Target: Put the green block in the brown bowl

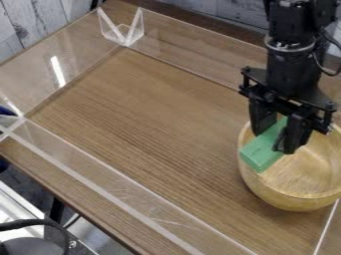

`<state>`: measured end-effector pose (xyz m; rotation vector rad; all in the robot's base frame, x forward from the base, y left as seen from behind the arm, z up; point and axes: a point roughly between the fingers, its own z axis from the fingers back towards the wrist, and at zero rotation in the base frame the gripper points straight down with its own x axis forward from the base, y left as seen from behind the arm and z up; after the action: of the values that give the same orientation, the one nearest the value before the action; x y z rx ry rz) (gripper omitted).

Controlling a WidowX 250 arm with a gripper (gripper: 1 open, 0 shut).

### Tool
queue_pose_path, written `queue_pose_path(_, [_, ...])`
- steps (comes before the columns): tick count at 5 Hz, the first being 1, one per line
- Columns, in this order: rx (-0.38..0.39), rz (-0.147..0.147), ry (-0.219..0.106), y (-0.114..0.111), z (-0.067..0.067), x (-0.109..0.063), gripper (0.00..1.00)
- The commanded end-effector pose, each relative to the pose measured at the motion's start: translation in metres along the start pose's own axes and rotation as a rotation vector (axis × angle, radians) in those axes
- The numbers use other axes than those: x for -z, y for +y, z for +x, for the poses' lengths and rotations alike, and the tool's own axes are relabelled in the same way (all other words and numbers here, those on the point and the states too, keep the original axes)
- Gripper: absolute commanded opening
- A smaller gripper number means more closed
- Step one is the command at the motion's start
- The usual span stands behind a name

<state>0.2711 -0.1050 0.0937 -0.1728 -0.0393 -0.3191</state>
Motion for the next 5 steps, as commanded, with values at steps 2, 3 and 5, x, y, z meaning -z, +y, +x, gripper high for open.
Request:
queue_pose_path(2, [0.000,0.002,-0.040,0.0035,0.0058,-0.0065,0.00])
queue_pose_path(3, [-0.001,0.003,-0.043,0.0049,0.0061,-0.0058,0.00])
queue_pose_path(5, [-0.001,0.004,-0.042,0.0065,0.0077,-0.0034,0.00])
